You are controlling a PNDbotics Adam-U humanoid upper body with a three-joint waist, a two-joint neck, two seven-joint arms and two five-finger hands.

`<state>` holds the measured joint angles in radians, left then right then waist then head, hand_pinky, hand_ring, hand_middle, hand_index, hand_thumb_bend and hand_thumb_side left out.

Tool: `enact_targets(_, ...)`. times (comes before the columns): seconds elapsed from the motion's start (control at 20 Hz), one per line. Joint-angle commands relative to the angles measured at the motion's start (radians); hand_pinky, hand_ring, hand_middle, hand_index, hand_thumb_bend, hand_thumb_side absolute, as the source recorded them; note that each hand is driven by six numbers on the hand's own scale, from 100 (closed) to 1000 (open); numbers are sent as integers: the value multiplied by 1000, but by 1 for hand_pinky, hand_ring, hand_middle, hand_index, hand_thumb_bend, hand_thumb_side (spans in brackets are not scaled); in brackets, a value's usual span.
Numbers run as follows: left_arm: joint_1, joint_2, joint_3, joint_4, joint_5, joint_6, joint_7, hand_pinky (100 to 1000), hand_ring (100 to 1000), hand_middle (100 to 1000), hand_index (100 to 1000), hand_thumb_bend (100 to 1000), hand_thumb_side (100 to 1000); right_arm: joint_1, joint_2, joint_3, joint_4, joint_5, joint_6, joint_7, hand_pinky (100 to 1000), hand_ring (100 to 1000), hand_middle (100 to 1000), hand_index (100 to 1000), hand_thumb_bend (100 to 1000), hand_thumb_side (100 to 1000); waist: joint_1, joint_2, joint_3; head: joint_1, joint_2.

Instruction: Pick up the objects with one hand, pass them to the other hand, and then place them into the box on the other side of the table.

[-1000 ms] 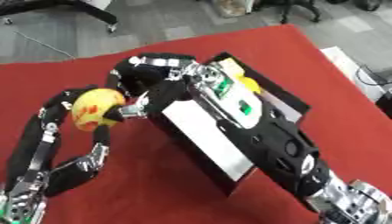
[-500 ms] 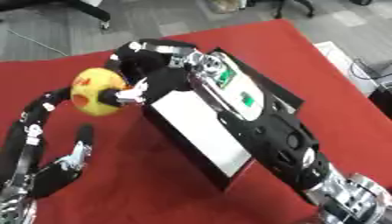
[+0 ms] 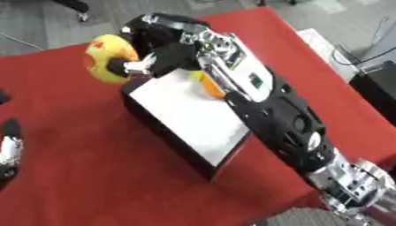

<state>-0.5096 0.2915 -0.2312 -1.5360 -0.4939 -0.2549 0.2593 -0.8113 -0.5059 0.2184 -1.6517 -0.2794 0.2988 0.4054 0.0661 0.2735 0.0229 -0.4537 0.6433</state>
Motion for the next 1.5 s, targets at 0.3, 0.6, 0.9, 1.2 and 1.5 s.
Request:
enact_targets(0.3, 50, 130, 87, -55, 44, 52, 62, 904, 796, 726, 873, 100, 665, 83, -125, -59, -27, 74, -75, -64, 732, 660, 572, 445, 292, 100, 10, -49, -21, -24, 8)
enact_targets(0.6, 73, 149, 113, -57, 43, 59, 87, 904, 796, 727, 873, 100, 655, 162, -187, -85, -18, 154, -132, -107, 741, 674, 594, 473, 290, 100, 13, -52, -23, -31, -6)
enact_targets(0.9, 75, 151, 128, -63, 55, 62, 104, 906, 796, 726, 872, 100, 651, 244, -232, -116, 15, 230, -181, -122, 759, 708, 635, 518, 287, 100, 17, -52, -24, -24, -6)
enact_targets(1.2, 71, 151, 139, -69, 69, 67, 114, 936, 797, 727, 872, 100, 647, 296, -262, -156, 47, 293, -233, -124, 801, 844, 813, 766, 576, 181, 20, -52, -24, -23, -3)
enact_targets(1.5, 77, 155, 144, -72, 74, 70, 115, 951, 797, 728, 872, 100, 647, 319, -275, -220, 62, 282, -284, -161, 864, 952, 995, 925, 572, 479, 22, -52, -26, -10, -2)
